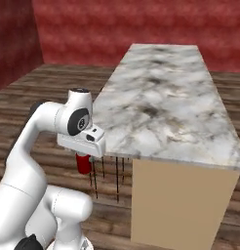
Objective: Move the drinks to the dining counter.
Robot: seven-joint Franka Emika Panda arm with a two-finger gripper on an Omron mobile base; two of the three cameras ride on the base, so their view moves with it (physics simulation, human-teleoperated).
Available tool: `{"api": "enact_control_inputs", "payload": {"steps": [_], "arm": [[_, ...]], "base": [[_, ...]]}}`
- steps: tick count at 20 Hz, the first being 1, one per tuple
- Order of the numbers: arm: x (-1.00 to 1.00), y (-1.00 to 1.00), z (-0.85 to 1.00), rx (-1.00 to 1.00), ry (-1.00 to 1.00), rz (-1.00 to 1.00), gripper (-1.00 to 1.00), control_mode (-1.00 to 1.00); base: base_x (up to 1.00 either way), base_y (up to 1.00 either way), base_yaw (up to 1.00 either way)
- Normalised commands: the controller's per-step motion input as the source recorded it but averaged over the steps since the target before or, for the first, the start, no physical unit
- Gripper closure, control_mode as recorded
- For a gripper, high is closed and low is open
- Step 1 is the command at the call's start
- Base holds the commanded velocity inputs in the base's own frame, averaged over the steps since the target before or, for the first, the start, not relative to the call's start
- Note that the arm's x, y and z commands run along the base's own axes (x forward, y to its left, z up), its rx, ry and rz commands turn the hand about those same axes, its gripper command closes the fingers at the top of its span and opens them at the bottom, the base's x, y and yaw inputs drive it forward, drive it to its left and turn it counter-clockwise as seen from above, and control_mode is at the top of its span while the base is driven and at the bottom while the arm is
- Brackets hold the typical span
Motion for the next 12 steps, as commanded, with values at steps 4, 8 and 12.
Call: {"api": "enact_control_inputs", "payload": {"steps": [4, 8, 12], "arm": [[0.0, 0.0, 0.0, 0.0, 0.0, 0.0, 1.0, 1.0], [0.0, 0.0, 0.0, 0.0, 0.0, 0.0, 1.0, 1.0], [0.0, 0.0, 0.0, 0.0, 0.0, 0.0, 1.0, 1.0]], "base": [[0.33, 1.0, -0.41], [0.44, 1.0, -0.49], [0.5, 0.93, -0.57]]}}
